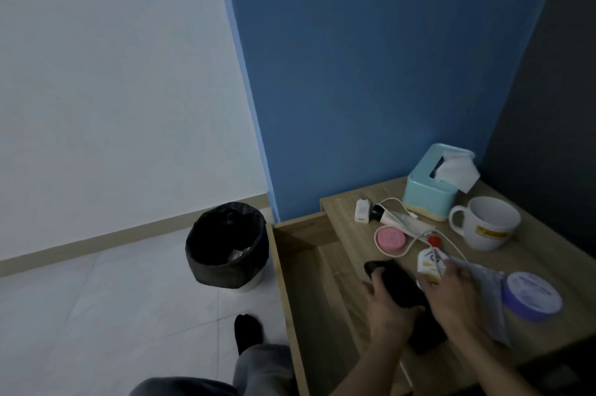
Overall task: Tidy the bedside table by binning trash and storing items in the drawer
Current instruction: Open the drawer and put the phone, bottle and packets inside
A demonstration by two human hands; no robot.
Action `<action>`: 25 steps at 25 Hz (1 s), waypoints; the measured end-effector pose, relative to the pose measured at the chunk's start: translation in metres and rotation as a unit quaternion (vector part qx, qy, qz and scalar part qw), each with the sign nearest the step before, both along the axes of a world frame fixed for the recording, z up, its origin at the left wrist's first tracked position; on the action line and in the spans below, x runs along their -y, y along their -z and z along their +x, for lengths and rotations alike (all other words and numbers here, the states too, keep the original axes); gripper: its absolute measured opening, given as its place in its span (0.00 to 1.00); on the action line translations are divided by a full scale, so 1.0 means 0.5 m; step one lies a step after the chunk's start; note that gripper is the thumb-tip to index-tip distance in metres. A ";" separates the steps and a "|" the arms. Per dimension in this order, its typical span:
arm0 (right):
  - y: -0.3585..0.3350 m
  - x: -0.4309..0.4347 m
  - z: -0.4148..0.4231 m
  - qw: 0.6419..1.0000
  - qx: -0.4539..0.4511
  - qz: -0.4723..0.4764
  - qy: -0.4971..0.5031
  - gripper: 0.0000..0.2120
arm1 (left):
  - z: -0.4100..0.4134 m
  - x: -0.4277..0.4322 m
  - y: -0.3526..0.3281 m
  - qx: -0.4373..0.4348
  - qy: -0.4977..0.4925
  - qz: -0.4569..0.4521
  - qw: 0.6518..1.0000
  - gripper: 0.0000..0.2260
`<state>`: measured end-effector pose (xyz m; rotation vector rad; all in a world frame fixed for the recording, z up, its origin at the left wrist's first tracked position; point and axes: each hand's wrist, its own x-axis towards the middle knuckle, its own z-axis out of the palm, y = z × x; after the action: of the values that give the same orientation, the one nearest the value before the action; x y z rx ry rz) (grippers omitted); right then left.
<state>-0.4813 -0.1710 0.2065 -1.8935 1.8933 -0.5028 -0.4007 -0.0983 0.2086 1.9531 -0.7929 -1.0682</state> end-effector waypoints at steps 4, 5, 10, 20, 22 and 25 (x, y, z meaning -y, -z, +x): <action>0.014 0.013 0.023 0.995 -0.104 0.001 -0.002 0.31 | 0.031 0.002 0.008 -0.049 -0.049 -0.006 0.998 0.40; 0.019 0.018 0.025 0.993 -0.117 0.004 -0.004 0.31 | 0.042 0.000 0.010 -0.067 -0.057 -0.004 0.996 0.39; 0.041 0.035 0.030 0.989 -0.124 -0.077 -0.039 0.30 | 0.081 -0.010 0.033 -0.120 -0.065 0.015 0.991 0.39; 0.056 0.061 0.033 0.994 -0.096 -0.044 -0.020 0.28 | 0.090 -0.010 0.050 -0.151 -0.078 0.003 0.985 0.37; 0.056 0.064 0.037 0.995 -0.093 -0.042 -0.022 0.27 | 0.092 -0.016 0.047 -0.168 -0.082 0.001 0.982 0.37; 0.051 0.053 0.042 0.996 -0.085 -0.009 -0.013 0.31 | 0.099 -0.034 0.047 -0.204 -0.092 -0.011 0.975 0.37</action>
<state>-0.4601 -0.1973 0.1808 -2.0262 1.9714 -0.3618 -0.3513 -0.0815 0.1853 1.6700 -0.3894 -1.2823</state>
